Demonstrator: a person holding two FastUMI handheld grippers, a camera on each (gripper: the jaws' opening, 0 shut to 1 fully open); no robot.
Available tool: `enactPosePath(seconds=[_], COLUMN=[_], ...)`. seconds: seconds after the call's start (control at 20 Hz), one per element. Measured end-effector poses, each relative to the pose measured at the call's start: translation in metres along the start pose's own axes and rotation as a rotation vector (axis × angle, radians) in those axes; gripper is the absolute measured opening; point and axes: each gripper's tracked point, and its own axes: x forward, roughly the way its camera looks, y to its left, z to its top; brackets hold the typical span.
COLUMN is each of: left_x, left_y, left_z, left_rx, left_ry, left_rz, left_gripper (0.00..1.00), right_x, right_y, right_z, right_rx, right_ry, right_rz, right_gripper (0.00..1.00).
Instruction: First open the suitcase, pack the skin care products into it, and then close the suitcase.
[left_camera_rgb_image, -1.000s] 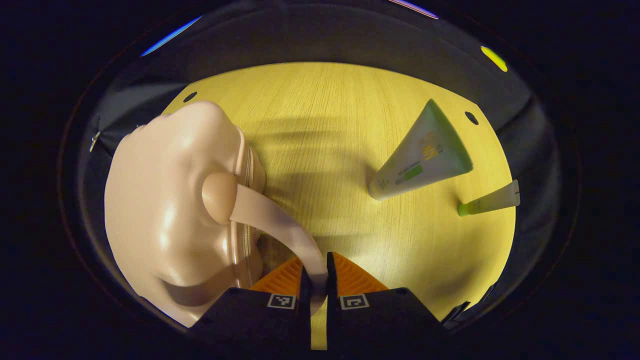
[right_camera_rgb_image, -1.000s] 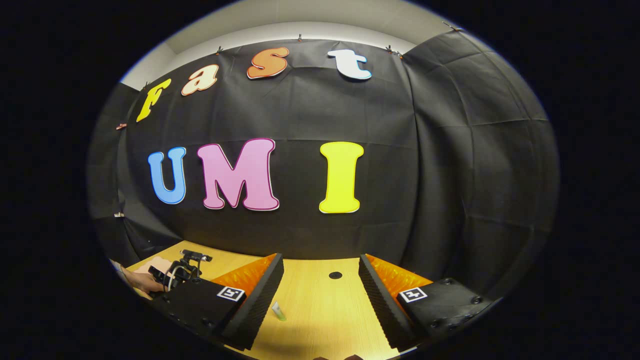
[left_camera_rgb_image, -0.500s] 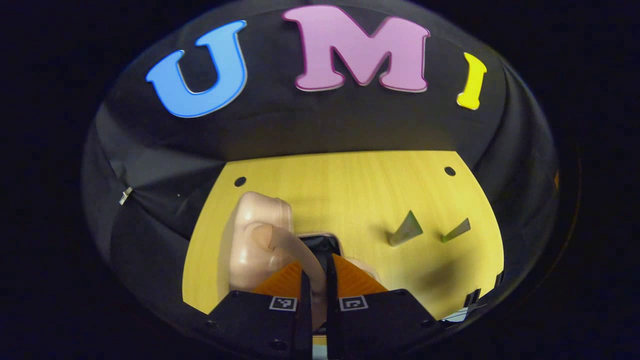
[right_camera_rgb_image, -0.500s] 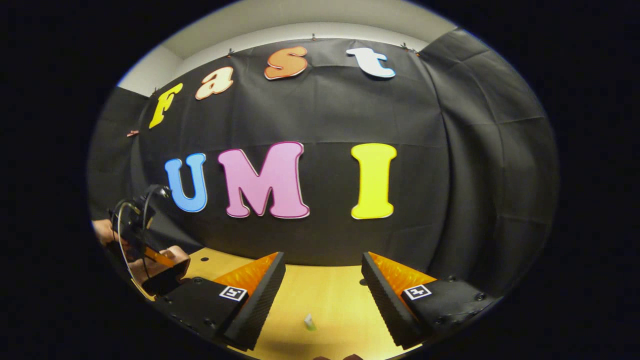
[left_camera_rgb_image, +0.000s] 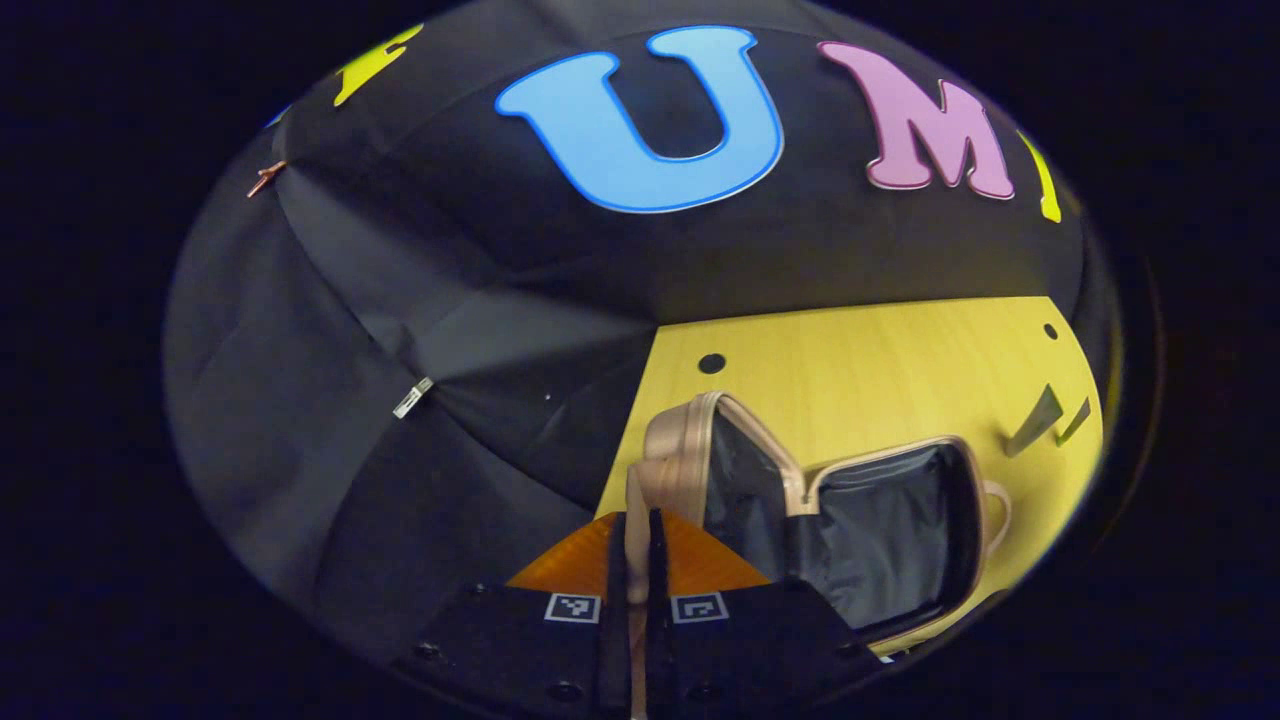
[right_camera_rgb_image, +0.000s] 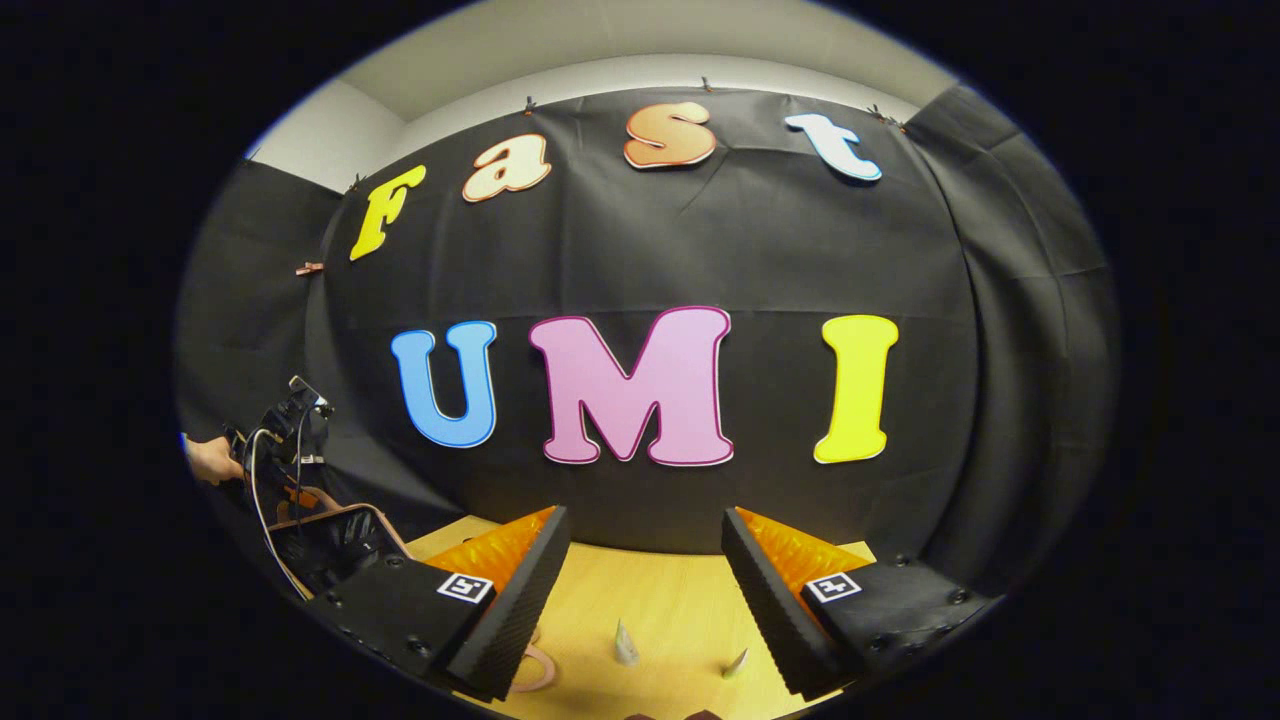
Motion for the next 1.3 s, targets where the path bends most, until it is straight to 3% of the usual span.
enactPosePath(seconds=[0.15, 0.4, 0.6, 0.75, 0.95, 1.05, 1.3], left_x=[0.065, 0.165, 0.196, 0.202, 0.188, 0.147, -0.021], left_y=[0.036, 0.052, 0.042, 0.051, 0.052, 0.041, -0.047], left_z=[-0.032, -0.110, -0.142, -0.144, -0.092, -0.029, 0.100], left_rx=[0.021, -0.082, -0.072, -0.073, -0.098, -0.117, -0.065], left_ry=[0.078, 0.242, 0.315, 0.329, 0.111, -0.095, -0.588], left_rz=[-0.009, -0.067, -0.077, -0.074, -0.117, -0.158, -0.394], left_gripper=[0.11, 0.11, 0.13, 0.24, 0.80, 0.97, 0.98], right_x=[0.005, 0.009, 0.010, 0.009, 0.007, 0.006, 0.003], right_y=[0.025, 0.055, 0.061, 0.058, 0.048, 0.040, 0.012], right_z=[-0.013, -0.050, -0.052, -0.054, -0.063, -0.066, -0.067], right_rx=[-0.015, -0.028, -0.046, -0.042, -0.051, -0.067, -0.122], right_ry=[0.051, 0.174, 0.194, 0.200, 0.210, 0.203, 0.158], right_rz=[-0.011, -0.052, -0.087, -0.115, -0.146, -0.158, -0.189], right_gripper=[0.97, 0.97, 0.97, 0.97, 0.97, 0.97, 0.97])
